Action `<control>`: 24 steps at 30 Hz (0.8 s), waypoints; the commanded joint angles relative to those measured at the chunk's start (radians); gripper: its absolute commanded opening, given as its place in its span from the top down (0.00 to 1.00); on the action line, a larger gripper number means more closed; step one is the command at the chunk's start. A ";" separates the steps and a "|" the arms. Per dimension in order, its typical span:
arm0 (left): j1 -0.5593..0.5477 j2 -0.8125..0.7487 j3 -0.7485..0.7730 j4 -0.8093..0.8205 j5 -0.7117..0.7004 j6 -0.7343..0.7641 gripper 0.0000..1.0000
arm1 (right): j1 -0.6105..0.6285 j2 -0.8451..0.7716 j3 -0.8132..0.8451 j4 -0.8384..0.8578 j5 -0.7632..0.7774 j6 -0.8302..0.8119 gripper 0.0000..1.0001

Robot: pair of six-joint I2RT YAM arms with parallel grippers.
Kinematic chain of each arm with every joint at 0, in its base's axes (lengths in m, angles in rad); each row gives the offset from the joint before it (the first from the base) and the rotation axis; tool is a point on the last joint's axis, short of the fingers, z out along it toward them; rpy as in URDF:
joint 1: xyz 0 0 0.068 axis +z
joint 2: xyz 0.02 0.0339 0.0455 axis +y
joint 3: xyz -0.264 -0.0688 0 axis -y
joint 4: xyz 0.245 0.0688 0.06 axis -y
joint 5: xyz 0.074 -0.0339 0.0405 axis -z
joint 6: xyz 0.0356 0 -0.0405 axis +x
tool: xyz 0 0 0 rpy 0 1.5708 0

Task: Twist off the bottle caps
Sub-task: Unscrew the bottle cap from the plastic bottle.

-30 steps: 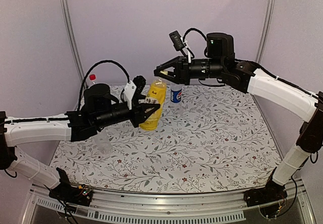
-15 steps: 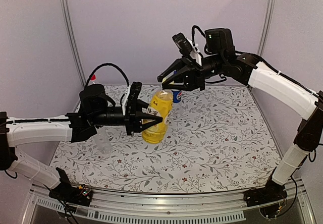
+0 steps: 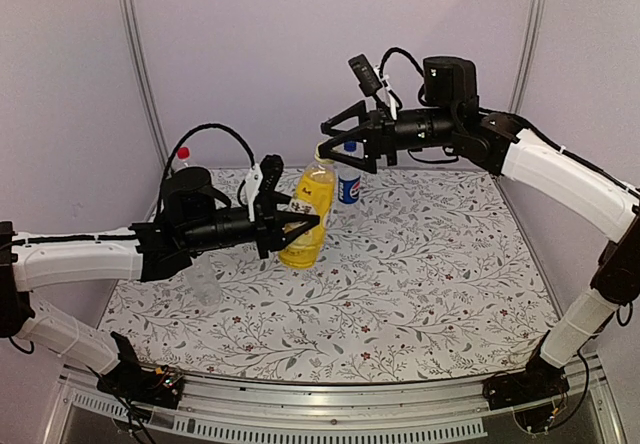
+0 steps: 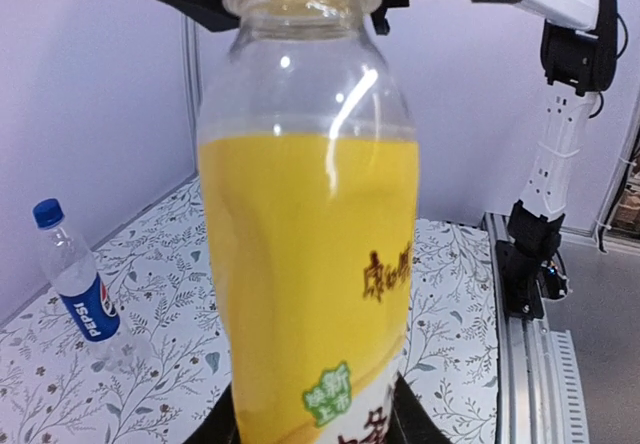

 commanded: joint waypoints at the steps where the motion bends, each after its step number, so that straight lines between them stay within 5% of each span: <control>1: -0.018 -0.010 0.036 -0.037 -0.158 0.018 0.77 | 0.002 -0.071 -0.044 0.150 0.210 0.198 0.10; 12: -0.042 -0.009 0.059 -0.091 -0.341 0.024 0.77 | 0.095 -0.018 0.003 0.078 0.544 0.295 0.12; 24: -0.047 -0.016 0.059 -0.098 -0.373 0.031 0.77 | 0.104 0.038 -0.007 0.087 0.513 0.317 0.33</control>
